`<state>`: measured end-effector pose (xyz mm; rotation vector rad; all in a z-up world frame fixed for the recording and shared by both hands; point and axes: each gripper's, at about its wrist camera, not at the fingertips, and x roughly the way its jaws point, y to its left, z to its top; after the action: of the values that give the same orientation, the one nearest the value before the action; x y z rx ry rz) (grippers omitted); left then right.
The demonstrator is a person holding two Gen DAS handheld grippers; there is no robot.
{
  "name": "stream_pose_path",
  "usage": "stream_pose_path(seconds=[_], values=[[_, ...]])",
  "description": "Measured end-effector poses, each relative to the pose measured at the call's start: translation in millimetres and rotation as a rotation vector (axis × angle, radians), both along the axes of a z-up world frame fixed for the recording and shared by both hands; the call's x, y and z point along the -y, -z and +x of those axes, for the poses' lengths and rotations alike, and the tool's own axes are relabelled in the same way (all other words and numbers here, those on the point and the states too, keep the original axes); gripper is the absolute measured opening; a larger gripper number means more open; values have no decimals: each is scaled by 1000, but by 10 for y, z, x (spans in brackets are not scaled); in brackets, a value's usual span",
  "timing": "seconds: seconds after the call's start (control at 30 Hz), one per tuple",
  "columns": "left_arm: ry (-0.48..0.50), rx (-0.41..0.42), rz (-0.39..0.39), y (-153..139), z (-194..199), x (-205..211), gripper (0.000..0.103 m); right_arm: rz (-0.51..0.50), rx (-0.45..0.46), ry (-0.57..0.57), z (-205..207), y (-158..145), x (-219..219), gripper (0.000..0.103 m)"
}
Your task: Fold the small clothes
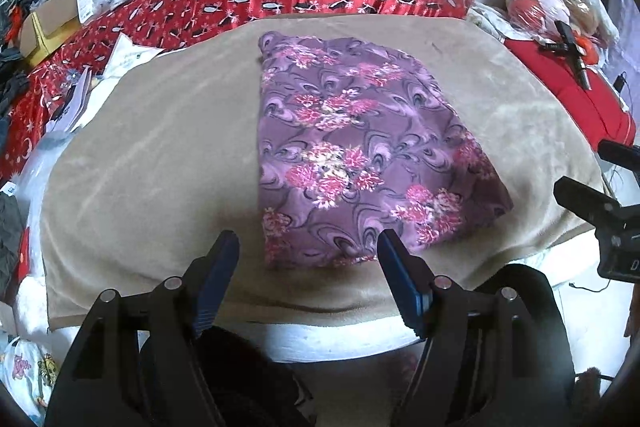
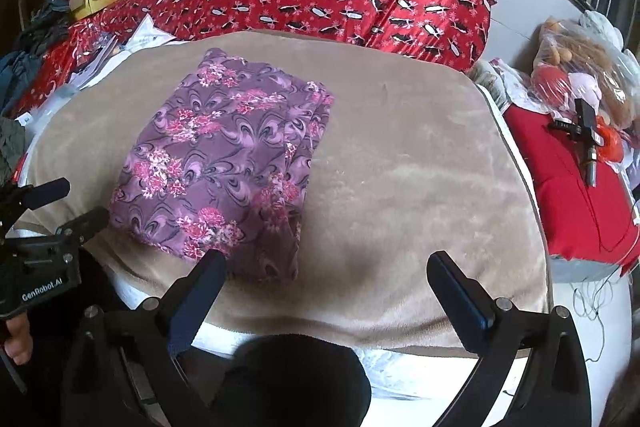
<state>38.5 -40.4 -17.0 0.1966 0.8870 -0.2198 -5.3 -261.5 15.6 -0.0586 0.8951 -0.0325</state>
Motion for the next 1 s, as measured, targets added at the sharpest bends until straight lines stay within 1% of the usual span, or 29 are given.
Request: stream_pose_path(seconds=[1.0], values=[[28, -15, -18, -39, -101, 57, 72, -7, -2, 15, -56, -7, 4, 101]])
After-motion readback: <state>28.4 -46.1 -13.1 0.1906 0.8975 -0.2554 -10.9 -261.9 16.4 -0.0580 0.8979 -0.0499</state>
